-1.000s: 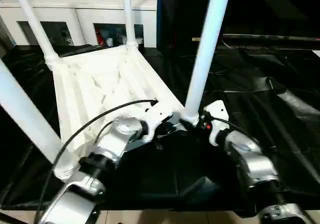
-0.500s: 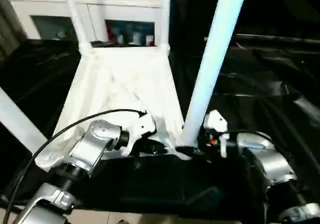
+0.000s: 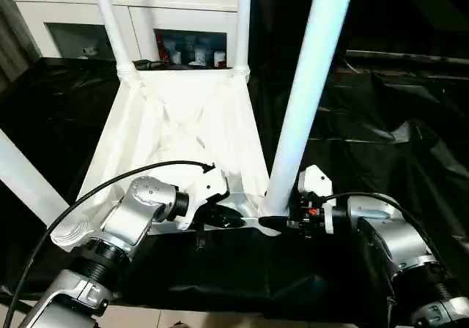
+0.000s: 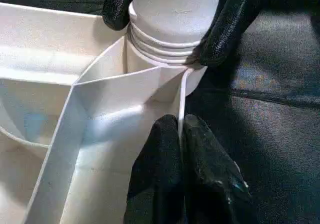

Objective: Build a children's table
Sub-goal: Rotate leg to tighten

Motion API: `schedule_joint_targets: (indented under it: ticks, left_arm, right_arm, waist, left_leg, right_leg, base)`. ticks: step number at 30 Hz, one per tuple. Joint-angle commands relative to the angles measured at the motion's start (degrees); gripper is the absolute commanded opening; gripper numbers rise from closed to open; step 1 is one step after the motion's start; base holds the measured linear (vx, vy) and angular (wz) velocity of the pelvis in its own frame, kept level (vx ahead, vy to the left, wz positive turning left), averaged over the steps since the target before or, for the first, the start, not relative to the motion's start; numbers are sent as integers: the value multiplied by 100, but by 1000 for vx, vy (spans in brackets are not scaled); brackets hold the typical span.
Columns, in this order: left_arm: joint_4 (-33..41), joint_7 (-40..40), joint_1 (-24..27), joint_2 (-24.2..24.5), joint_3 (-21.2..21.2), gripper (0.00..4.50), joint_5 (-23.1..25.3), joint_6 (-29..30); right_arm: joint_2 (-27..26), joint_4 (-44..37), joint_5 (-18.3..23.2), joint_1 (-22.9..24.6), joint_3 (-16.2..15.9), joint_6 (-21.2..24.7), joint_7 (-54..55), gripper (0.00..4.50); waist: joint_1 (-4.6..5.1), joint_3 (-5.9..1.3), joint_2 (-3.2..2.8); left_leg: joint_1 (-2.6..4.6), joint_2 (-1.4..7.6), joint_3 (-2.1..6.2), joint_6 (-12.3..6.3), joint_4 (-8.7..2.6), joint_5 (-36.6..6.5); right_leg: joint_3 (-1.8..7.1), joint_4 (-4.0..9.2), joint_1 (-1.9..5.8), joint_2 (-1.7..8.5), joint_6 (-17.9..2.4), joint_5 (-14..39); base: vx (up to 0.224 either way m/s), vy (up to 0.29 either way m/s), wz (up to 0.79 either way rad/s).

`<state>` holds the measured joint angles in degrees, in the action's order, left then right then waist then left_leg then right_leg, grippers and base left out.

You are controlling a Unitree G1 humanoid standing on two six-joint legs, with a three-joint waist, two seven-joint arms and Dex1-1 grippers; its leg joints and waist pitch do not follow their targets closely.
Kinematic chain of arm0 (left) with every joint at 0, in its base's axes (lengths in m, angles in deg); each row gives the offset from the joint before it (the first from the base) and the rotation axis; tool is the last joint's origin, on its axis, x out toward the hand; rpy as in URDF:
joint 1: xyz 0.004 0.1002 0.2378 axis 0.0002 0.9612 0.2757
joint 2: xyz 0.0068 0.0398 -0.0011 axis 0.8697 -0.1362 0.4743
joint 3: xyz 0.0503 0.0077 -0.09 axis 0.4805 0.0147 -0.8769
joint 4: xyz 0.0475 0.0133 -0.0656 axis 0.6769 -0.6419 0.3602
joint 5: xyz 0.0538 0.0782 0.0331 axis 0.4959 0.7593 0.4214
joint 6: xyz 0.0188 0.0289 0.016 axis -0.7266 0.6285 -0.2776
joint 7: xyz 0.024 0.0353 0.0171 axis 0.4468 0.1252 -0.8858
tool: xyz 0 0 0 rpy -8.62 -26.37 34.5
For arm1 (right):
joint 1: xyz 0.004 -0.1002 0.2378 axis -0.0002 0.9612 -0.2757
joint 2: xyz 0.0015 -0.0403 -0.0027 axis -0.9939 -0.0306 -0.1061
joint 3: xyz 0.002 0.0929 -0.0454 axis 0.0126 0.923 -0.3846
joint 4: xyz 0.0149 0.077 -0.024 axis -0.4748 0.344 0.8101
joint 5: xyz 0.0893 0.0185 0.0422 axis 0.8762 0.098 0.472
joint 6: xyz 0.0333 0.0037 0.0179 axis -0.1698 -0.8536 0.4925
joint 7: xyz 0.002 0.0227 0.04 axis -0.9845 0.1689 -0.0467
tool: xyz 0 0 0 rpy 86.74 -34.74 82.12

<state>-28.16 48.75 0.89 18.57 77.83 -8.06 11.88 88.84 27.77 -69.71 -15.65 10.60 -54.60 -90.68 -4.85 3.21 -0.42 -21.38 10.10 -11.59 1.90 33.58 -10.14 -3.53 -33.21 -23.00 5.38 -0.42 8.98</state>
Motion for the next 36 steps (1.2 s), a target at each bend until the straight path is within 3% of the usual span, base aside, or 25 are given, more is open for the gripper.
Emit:
schedule_joint_targets:
  ticks: [1, 4, 5, 6, 8, 9, 11, 12, 15, 19, 21, 24, 27, 29, 33, 36]
  left_arm:
    - [-191, -282, -29, -193, 13, 0, 36, 26]
    - [-585, -1002, -208, -490, -149, 0, 186, -49]
    - [-830, -1454, -329, -680, -221, 0, 282, -61]
    - [-968, -1721, -398, -786, -250, 0, 347, -48]
    - [-1145, -2083, -496, -927, -286, 0, 434, 7]
    - [-1255, -2350, -560, -1024, -326, 0, 483, 31]
    - [-1472, -2952, -712, -1278, -436, 0, 546, 78]
    - [-1530, -3140, -762, -1379, -476, 0, 567, 70]
    - [-1633, -3382, -857, -1605, -498, 0, 621, -32]
    - [-1616, -3249, -851, -1614, -429, 0, 625, -142]
    - [-1581, -3096, -816, -1554, -376, 0, 622, -213]
    - [-1567, -2986, -794, -1497, -356, 0, 606, -252]
    - [-1444, -2596, -703, -1307, -315, 0, 564, -319]
    - [-1337, -2186, -626, -1142, -277, 0, 469, -300]
    - [-1170, -1627, -504, -931, -224, 0, 317, -321]
    - [-949, -1174, -374, -760, -176, 0, 162, -368]
  right_arm:
    - [-152, 52, 99, 39, 118, -13, 259, 271]
    - [-448, 361, -10, 20, 364, -134, 1088, 270]
    - [-645, 542, -71, -3, 512, -230, 1610, 270]
    - [-762, 608, -80, -3, 601, -265, 1892, 270]
    - [-923, 668, -149, -11, 689, -225, 2358, 269]
    - [-1040, 702, -171, -17, 761, -200, 2661, 269]
    - [-1354, 706, -210, 1, 906, 20, 3349, 269]
    - [-1470, 707, -267, 19, 929, 101, 3603, 269]
    - [-1751, 681, -414, 86, 845, 43, 3951, 269]
    - [-1764, 688, -455, 45, 803, -103, 3962, 269]
    - [-1709, 663, -395, -12, 841, -169, 3836, 325]
    - [-1628, 595, -352, -39, 841, -199, 3627, 347]
    - [-1238, 395, -313, -48, 624, -184, 2829, 373]
    - [-962, 320, -301, -50, 477, -220, 2262, 373]
    - [-682, 283, -244, -67, 380, -252, 1676, 373]
    - [-513, 225, -178, -58, 347, -253, 1321, 373]
  waist:
    - [30, -387, 50]
    - [57, -353, 65]
    - [75, -357, 87]
    - [106, -340, 84]
    - [134, -344, 92]
    - [160, -329, 75]
    - [170, -332, 68]
    - [188, -327, 72]
    - [189, -335, 65]
    - [189, -341, 63]
    - [184, -338, 51]
    - [187, -341, 57]
    - [172, -347, 54]
    - [181, -346, 69]
    - [205, -354, 66]
    - [210, -361, 59]
  left_leg:
    - [107, 324, 141, -211, -414, -1392]
    - [135, 305, 152, -64, -427, -1677]
    - [117, 295, 175, -6, -436, -1734]
    - [125, 287, 180, 32, -444, -1826]
    - [160, 272, 192, 25, -426, -1990]
    - [137, 271, 195, 14, -436, -1983]
    - [174, 264, 204, 33, -430, -2076]
    - [149, 261, 214, 47, -443, -2090]
    - [149, 259, 225, 34, -449, -2139]
    - [137, 255, 215, -37, -451, -2147]
    - [130, 258, 215, -63, -456, -2137]
    - [119, 261, 211, -87, -458, -2148]
    - [109, 274, 208, -125, -460, -2068]
    - [66, 275, 219, -163, -466, -2006]
    - [83, 269, 193, -227, -436, -1872]
    - [64, 290, 192, -260, -448, -1719]
  right_leg:
    - [235, 330, 223, 326, -1243, 1625]
    - [229, 415, 195, 347, -1099, 2196]
    - [218, 427, 220, 359, -1000, 2423]
    - [208, 467, 196, 352, -896, 2653]
    - [194, 518, 176, 366, -790, 2992]
    - [194, 537, 165, 352, -731, 3069]
    - [178, 568, 138, 348, -664, 3216]
    - [167, 577, 143, 338, -616, 3273]
    - [161, 594, 138, 351, -544, 3284]
    - [170, 592, 134, 345, -551, 3184]
    - [173, 592, 137, 350, -575, 3156]
    - [174, 584, 144, 343, -595, 3091]
    - [182, 559, 162, 342, -646, 2896]
    - [173, 534, 218, 353, -683, 2824]
    - [192, 534, 182, 359, -808, 2772]
    - [194, 481, 208, 342, -930, 2477]
  base:
    - [0, 0, 0]
    - [0, 0, 0]
    - [0, 0, 0]
    - [0, 0, 0]
    - [0, 0, 0]
    - [0, 0, 0]
    - [0, 0, 0]
    - [0, 0, 0]
    - [0, 0, 0]
    - [0, 0, 0]
    - [0, 0, 0]
    - [0, 0, 0]
    - [0, 0, 0]
    - [0, 0, 0]
    - [0, 0, 0]
    - [0, 0, 0]
